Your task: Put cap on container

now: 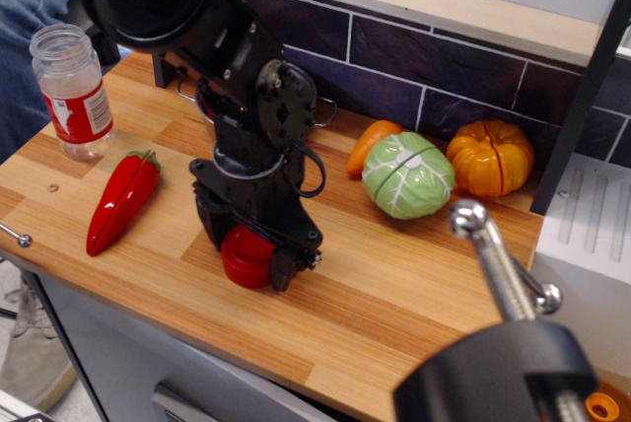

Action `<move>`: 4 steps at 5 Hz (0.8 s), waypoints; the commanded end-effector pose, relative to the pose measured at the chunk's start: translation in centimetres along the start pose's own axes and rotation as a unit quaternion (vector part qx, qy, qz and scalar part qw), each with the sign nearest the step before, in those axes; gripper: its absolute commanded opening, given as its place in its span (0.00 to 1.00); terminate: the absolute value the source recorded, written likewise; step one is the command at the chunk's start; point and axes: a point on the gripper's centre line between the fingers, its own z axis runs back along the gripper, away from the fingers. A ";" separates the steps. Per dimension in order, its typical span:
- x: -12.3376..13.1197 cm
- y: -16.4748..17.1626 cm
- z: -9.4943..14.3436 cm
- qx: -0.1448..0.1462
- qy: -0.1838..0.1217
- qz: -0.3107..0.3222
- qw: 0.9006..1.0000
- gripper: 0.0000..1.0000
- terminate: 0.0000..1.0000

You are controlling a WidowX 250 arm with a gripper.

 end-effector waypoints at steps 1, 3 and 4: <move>1.0 0.3 1.5 0.009 -0.002 0.003 1.000 0.00 0.00; 2.7 6.2 9.4 0.053 0.007 -0.013 0.998 0.00 0.00; 3.7 9.2 10.2 0.068 -0.001 -0.031 0.997 0.00 0.00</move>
